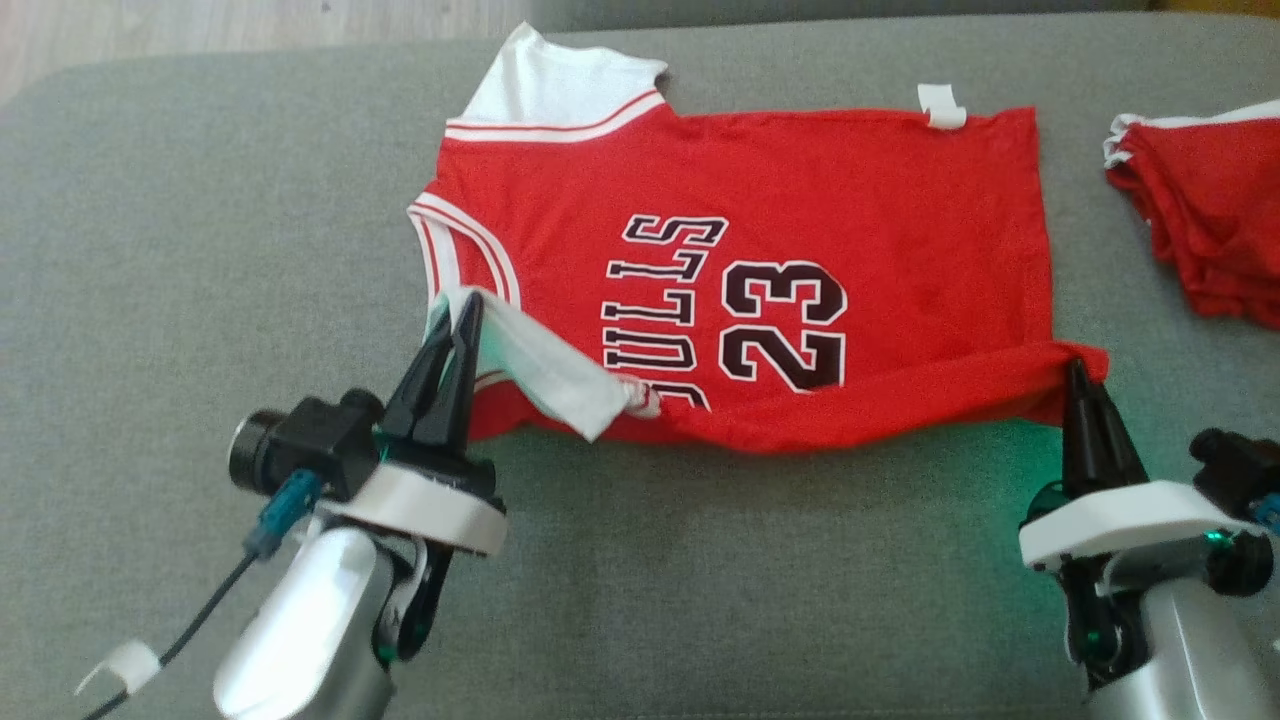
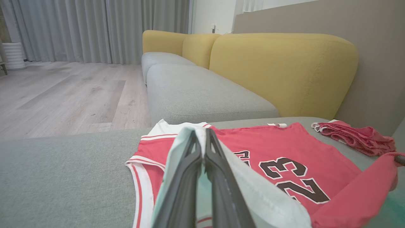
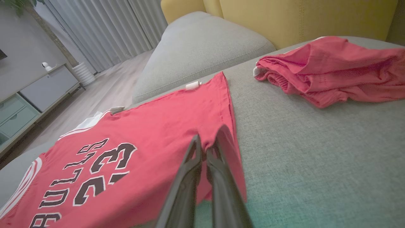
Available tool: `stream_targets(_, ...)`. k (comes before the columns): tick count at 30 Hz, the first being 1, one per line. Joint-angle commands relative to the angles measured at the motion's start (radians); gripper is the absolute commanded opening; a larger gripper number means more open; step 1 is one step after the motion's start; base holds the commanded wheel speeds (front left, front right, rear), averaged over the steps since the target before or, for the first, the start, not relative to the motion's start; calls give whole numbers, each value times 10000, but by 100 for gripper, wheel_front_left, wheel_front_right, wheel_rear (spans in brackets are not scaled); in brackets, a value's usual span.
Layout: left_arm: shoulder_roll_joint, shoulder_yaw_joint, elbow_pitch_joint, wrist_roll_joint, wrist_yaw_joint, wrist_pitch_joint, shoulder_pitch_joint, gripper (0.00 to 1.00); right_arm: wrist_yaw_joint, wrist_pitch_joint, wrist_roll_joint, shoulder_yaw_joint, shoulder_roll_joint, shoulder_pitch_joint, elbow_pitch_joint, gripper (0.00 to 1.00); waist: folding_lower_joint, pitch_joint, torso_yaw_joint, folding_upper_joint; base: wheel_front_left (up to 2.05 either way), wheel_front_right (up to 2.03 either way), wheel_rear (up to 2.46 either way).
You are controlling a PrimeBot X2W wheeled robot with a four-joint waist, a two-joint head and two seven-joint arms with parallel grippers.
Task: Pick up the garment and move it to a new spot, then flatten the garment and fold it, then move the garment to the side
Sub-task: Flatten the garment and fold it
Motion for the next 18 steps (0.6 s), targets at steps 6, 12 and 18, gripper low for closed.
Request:
stream_targets(6,-90,393,715,289,-161,-462,-1465,0,37,-238,62,72,-64,-838,119,0,-2,504,-90,0,0,0,0)
stream_targets(12,-172,525,1475,373,-292,-665,-2344,0,37,-415,122,202,-64,-1461,560,0,-2,850,-226,0,0,0,0)
stream_targets(18,-187,671,2187,366,-382,-767,-2793,0,37,-608,189,472,-64,-2001,1209,0,-2,1044,-330,0,0,0,0)
